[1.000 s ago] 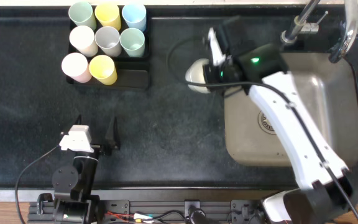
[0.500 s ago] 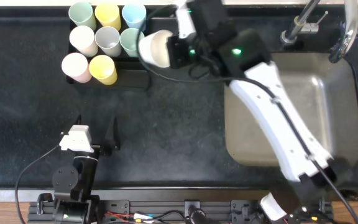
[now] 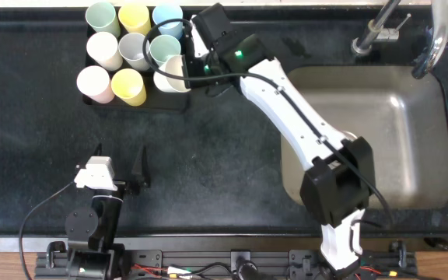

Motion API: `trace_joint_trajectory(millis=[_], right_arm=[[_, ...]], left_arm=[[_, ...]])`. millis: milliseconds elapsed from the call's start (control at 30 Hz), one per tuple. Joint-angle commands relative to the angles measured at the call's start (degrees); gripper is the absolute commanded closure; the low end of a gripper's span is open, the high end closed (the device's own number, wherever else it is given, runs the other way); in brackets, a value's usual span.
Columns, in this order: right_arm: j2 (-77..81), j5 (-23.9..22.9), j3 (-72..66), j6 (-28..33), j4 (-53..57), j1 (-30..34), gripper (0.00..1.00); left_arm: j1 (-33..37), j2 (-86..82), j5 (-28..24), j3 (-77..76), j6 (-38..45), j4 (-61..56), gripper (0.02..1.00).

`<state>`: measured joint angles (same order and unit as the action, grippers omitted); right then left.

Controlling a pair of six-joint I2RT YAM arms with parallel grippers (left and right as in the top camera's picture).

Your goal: Store Cups

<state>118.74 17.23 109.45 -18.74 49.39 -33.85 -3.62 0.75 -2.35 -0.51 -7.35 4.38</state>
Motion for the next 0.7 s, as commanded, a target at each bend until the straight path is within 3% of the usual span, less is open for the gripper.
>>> trace_joint_trajectory(millis=[33,533,700], right_arm=[[2.67,0.63,1.62,-5.79,-2.54,-1.07,0.958],[6.8,-5.31,1.6,-7.41,-2.71,-1.46,0.958],[7.72,-5.29,1.6,-6.95,-2.6,-1.77,0.958]], left_arm=[[0.35,-0.59,0.33,0.07,-0.44,0.35,0.018],[0.35,-0.59,0.33,0.07,-0.44,0.35,0.018],[0.35,-0.59,0.33,0.07,-0.44,0.35,0.018]])
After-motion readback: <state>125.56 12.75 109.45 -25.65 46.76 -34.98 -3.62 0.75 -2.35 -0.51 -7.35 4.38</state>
